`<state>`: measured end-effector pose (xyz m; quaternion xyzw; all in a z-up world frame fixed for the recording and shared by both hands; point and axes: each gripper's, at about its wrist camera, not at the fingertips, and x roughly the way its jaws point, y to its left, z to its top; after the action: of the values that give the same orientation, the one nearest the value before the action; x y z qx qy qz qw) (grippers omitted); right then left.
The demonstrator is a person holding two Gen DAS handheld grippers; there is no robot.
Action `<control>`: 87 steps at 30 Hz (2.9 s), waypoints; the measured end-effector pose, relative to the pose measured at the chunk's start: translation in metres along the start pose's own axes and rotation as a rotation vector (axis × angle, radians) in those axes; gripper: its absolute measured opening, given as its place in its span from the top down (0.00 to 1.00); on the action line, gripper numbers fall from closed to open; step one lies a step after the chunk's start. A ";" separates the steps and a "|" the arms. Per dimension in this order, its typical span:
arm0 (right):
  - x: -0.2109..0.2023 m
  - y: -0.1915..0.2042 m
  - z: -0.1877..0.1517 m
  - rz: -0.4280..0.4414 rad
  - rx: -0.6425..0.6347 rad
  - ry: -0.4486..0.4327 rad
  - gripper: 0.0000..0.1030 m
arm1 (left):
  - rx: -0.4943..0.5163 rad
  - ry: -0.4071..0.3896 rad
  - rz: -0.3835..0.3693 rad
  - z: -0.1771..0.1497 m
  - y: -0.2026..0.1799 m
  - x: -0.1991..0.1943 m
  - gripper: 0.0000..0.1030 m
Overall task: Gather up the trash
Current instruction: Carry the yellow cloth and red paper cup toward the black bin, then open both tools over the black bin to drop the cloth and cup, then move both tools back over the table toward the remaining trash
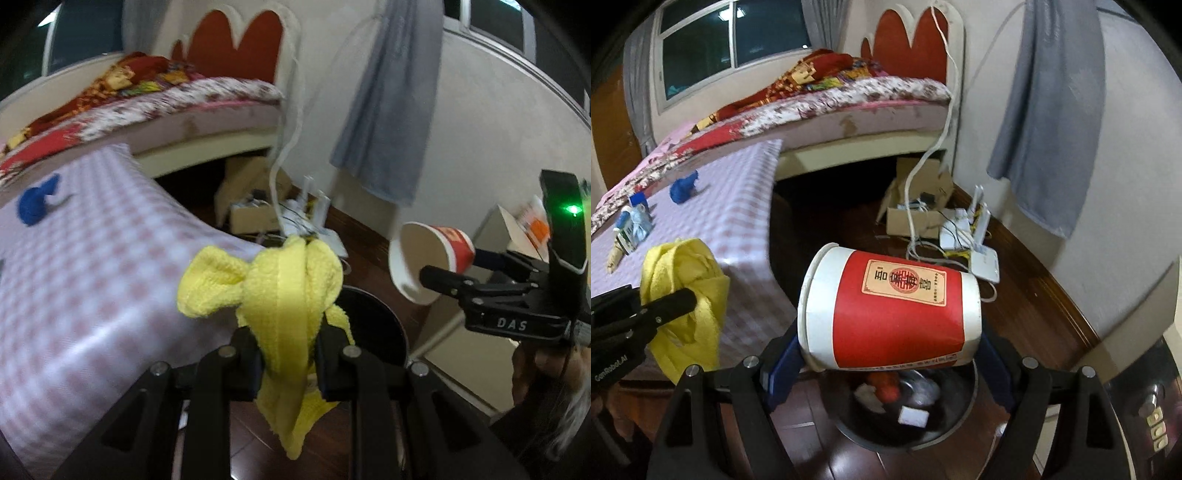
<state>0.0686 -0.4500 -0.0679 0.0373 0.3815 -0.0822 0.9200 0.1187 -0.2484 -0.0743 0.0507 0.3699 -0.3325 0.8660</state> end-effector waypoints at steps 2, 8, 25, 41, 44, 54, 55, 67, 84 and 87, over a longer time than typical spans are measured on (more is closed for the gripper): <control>0.005 -0.009 -0.008 -0.006 0.005 0.021 0.18 | 0.007 0.027 -0.021 -0.003 -0.007 0.009 0.78; 0.020 -0.030 -0.025 0.005 0.014 0.070 0.18 | 0.022 0.087 -0.054 -0.011 -0.024 0.038 0.78; 0.087 -0.051 -0.058 0.043 -0.053 0.230 0.18 | 0.061 0.225 -0.080 -0.032 -0.043 0.113 0.78; 0.114 -0.076 -0.067 -0.027 -0.009 0.326 0.01 | 0.028 0.177 0.024 -0.030 -0.031 0.110 0.11; 0.104 -0.072 -0.063 -0.053 -0.012 0.301 0.01 | 0.012 0.150 0.051 -0.026 -0.027 0.095 0.10; 0.066 -0.044 -0.039 -0.099 -0.027 0.214 0.01 | -0.026 0.063 0.100 -0.013 -0.012 0.037 0.10; 0.063 -0.040 -0.037 -0.098 -0.029 0.207 0.01 | -0.030 0.056 0.106 -0.011 -0.010 0.033 0.10; 0.015 0.038 0.008 -0.017 -0.106 0.058 0.01 | -0.101 -0.060 0.205 0.002 0.037 -0.030 0.10; -0.008 0.146 0.046 0.127 -0.261 -0.050 0.01 | -0.207 -0.157 0.354 -0.013 0.110 -0.106 0.10; -0.008 0.167 0.050 0.157 -0.290 -0.056 0.01 | -0.232 -0.165 0.389 -0.019 0.130 -0.119 0.10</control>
<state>0.1283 -0.2908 -0.0261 -0.0686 0.3593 0.0451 0.9296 0.1266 -0.0776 -0.0286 -0.0060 0.3167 -0.1178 0.9412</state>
